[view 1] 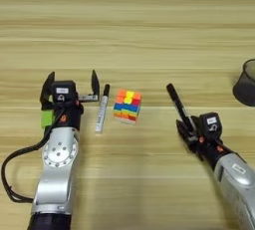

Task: Move the objects on the table

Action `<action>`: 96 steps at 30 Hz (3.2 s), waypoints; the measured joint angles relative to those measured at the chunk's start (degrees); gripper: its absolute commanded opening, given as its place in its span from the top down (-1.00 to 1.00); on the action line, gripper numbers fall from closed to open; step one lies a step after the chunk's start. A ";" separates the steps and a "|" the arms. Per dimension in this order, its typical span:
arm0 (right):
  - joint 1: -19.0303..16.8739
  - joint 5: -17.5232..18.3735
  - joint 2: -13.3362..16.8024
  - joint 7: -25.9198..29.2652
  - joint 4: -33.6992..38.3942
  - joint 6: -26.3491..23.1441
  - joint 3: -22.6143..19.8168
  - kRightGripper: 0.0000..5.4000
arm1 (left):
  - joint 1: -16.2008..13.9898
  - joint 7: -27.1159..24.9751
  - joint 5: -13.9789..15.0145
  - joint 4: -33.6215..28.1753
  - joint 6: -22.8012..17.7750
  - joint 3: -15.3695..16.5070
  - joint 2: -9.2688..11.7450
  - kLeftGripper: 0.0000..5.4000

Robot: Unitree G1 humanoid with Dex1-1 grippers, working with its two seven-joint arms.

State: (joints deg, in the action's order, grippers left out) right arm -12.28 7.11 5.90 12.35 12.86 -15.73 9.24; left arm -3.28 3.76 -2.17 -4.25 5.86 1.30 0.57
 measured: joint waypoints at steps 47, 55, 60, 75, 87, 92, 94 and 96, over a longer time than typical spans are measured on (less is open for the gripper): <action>15.87 5.65 2.64 5.93 -18.21 14.85 -13.79 -0.99 | -0.04 -0.69 -0.13 0.02 0.06 -0.11 0.39 -1.00; 15.92 5.78 2.61 6.24 -18.21 14.70 -13.69 -0.99 | -0.66 -1.75 -0.67 -0.44 0.04 -4.48 -0.62 -1.00; 16.03 5.76 2.62 6.22 -18.32 14.65 -13.69 -0.99 | -0.79 -3.22 -2.03 -0.55 0.05 -8.22 -1.37 -1.00; 16.24 5.72 2.58 5.68 -18.38 13.97 -13.60 -0.99 | -0.33 -5.70 -3.18 3.74 -0.46 -13.98 -2.17 -1.00; 16.24 5.72 2.50 5.67 -18.37 13.96 -13.45 -0.99 | -0.20 -5.46 -4.05 6.40 -0.43 -13.95 -2.20 -1.00; 16.24 5.72 2.45 5.64 -18.34 13.96 -13.41 -0.99 | -0.18 -5.46 -4.14 8.09 -0.35 -14.48 -2.31 -1.00; 16.24 5.72 2.43 5.63 -18.33 13.96 -13.40 -0.99 | -0.18 -5.46 -4.14 8.40 -0.35 -14.63 -2.37 -1.00; 16.24 5.72 2.38 5.62 -18.31 13.96 -13.39 -0.99 | -0.12 -5.45 -4.14 8.84 -0.26 -14.62 -2.44 -1.00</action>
State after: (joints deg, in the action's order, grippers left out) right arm 3.96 12.83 8.28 17.97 -5.45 -1.77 -4.15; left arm -3.40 -1.69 -6.31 4.59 5.60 -13.32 -1.87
